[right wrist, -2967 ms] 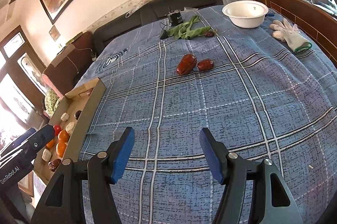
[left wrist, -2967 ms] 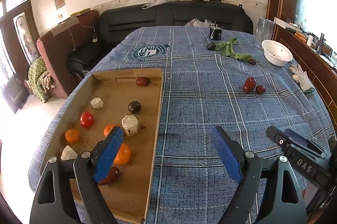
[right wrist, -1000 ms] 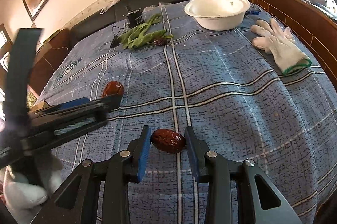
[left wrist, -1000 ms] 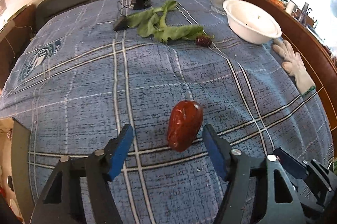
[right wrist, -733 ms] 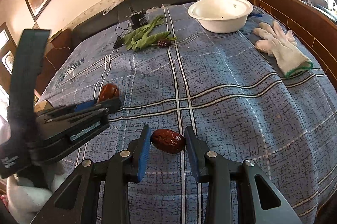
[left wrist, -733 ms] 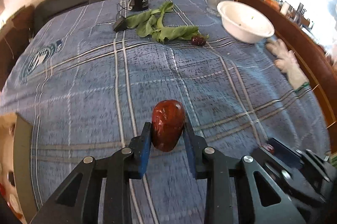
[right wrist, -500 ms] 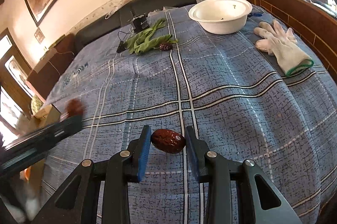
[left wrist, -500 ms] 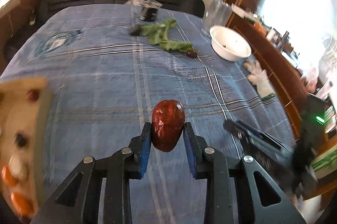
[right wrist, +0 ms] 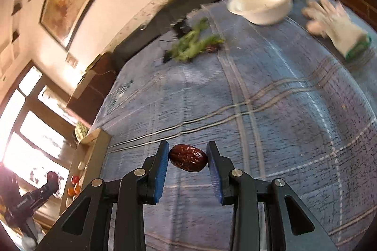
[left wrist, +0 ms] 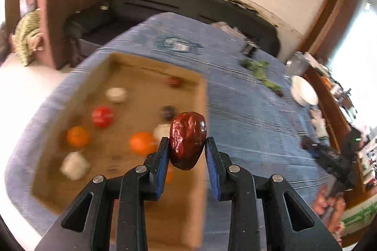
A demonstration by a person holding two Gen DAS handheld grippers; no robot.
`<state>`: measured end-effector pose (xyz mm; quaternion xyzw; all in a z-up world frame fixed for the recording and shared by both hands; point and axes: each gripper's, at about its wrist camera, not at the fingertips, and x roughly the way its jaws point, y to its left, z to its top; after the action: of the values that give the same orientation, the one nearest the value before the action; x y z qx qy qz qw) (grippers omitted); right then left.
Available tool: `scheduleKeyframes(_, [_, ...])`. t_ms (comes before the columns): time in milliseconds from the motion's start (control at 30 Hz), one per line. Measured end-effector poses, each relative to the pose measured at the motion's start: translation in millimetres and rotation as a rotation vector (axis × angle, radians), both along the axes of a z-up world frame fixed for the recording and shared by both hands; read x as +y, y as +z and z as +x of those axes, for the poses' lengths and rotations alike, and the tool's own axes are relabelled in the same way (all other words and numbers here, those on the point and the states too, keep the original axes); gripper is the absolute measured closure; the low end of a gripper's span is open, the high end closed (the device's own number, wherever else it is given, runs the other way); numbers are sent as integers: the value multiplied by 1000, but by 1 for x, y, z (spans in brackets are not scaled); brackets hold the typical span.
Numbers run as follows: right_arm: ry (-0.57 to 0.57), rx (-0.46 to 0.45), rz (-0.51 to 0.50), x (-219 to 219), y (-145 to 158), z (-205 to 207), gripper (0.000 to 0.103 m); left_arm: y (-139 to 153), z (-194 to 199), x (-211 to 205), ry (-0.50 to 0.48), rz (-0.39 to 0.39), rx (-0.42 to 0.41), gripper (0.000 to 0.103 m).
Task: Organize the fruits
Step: 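Carry both dates into the cardboard box and open both grippers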
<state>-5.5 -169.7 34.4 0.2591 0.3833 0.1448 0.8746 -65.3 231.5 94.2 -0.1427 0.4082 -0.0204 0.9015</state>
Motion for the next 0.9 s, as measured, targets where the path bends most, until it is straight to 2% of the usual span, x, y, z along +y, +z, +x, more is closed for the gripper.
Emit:
scheduleKeyframes(200, [162,-50,-34,78,31,-19,67,-18,-14,46,100,21,37,74])
scheduleKeyframes(333, [307,-92,-95,150,48,-33,67,-28,-19,54,119,78,55,74])
scheduleKeyframes(433, [415,-113,-146,207,54,-42,67,-39,-20,62,116,73,76,74])
scheduleKeyframes(667, [544,-124,-279,289,33,-62,66,-50,-19,77,130,39,80,74])
scheduleKeyframes(767, [561,-131,-336,306,24,-70,66,-52,-16,75,126,52,78,74])
scheduleKeyframes(900, [571,-140,-399,319,13,-77,66,-57,-16,78,125,13,88,73])
